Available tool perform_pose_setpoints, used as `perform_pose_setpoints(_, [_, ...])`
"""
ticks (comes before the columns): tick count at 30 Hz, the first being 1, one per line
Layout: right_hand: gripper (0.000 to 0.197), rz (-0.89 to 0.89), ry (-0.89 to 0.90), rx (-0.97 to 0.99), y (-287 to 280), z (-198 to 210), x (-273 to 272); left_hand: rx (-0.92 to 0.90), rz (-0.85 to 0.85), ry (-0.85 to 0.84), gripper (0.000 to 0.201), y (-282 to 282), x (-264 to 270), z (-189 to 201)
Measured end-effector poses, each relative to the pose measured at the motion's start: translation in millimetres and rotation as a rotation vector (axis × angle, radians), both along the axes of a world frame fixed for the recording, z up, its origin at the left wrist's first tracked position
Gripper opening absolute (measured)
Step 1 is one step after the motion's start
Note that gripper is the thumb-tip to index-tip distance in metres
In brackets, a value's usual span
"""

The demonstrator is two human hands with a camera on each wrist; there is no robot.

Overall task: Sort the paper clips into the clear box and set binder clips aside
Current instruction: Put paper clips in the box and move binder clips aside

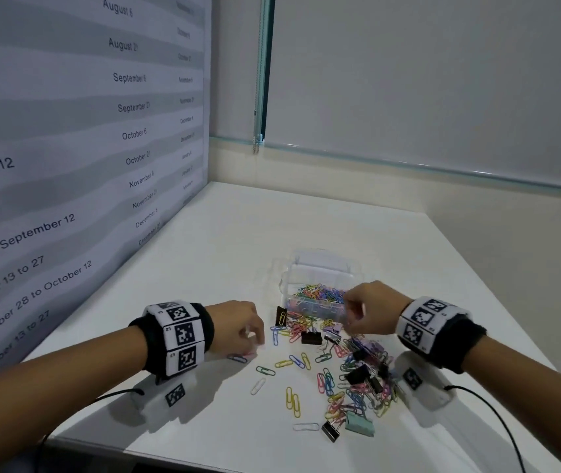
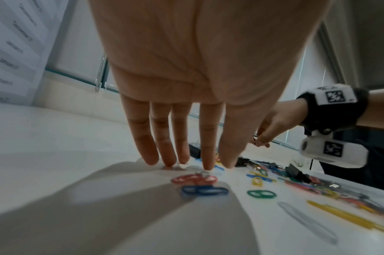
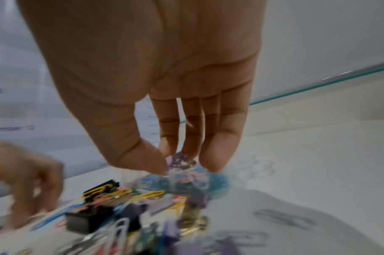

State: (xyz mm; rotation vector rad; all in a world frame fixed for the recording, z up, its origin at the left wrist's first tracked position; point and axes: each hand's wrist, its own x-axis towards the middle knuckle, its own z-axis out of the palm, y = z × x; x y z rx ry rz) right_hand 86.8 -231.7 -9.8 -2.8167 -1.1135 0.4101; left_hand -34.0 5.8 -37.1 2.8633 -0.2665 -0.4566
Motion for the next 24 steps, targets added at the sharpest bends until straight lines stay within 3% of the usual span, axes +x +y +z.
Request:
perform_pose_setpoints(7, [0.024, -0.221, -0.011, -0.075, -44.1, 0.1, 16.9, 0.013, 0.100, 0.027, 0.057, 6.2, -11.9, 4.9])
perform_pose_setpoints(11, [0.012, -0.233, 0.030, -0.131, -45.5, -6.7, 14.8, 0.020, 0.120, 0.046, 0.048, 6.8, -12.3, 2.1])
perform_pose_setpoints(16, [0.009, -0.085, 0.004, -0.049, -24.1, -3.4, -0.2, -0.104, 0.118, 0.039, 0.031, -4.8, -9.2, -6.0])
perform_pose_setpoints(21, [0.007, 0.123, 0.096, 0.030, 11.7, -4.8, -39.2, -0.218, 0.109, 0.037, 0.033, -23.8, -5.3, -7.4])
perform_pose_setpoints(24, [0.021, 0.188, 0.126, -0.005, 25.6, -12.2, -56.6, -0.150, 0.065, -0.052, 0.032, -32.2, -4.6, -3.1])
